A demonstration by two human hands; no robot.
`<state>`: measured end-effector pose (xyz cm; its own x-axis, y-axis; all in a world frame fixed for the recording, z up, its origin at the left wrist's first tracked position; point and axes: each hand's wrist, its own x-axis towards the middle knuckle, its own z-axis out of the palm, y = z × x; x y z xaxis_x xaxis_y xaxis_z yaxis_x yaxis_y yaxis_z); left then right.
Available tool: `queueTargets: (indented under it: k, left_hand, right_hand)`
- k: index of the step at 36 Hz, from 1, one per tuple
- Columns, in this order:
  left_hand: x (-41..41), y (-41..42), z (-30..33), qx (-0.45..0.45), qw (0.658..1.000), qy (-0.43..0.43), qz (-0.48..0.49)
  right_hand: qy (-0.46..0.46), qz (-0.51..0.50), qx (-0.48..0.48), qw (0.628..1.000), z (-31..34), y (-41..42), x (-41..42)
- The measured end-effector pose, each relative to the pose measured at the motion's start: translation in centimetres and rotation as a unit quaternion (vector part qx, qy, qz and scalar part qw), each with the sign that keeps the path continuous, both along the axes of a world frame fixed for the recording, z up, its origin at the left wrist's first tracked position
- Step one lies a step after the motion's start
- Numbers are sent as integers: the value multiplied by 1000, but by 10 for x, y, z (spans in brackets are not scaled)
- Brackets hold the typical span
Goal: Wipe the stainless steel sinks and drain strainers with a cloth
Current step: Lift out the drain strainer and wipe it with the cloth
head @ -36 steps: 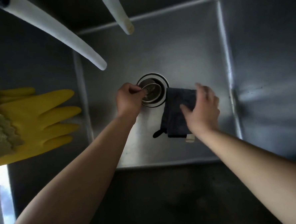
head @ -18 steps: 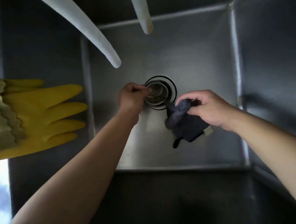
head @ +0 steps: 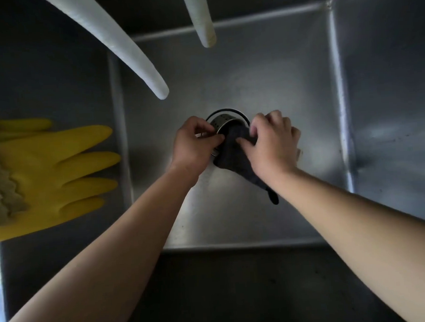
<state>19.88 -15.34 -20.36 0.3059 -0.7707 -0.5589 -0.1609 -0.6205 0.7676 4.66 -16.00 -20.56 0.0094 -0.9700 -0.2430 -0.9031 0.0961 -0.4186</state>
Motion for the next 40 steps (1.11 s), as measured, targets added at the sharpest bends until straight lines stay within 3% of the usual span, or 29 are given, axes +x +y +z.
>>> queueTargets:
  k: [3, 8, 14, 22, 27, 35, 38, 40]
  left_hand:
    - [1, -2, -1, 6, 1000, 4, -24]
    - [2, -6, -3, 39, 993, -34, -105]
    - [-5, -9, 2, 59, 981, -114, -144]
    - [-16, -14, 9, 78, 983, -124, -108]
    - [-15, -8, 14, 90, 985, -116, -85]
    - [4, -14, 28, 125, 984, 22, -124]
    - [21, -24, 36, 147, 974, 47, -168]
    - [32, -28, 44, 172, 961, 115, -184]
  right_hand:
    - [38, 122, -50, 991, -7, 29, -4]
    - [119, 202, 96, 967, -26, 56, -21]
    - [100, 157, 78, 979, -38, 44, -4]
    - [72, 102, 68, 990, -35, 35, 10]
    - [7, 52, 95, 994, -29, 29, 16]
    - [-105, 46, 223, 968, -8, 7, -1]
    - [-247, 5, 281, 927, 13, -5, -9]
    - [-334, -13, 308, 891, 30, -9, -16]
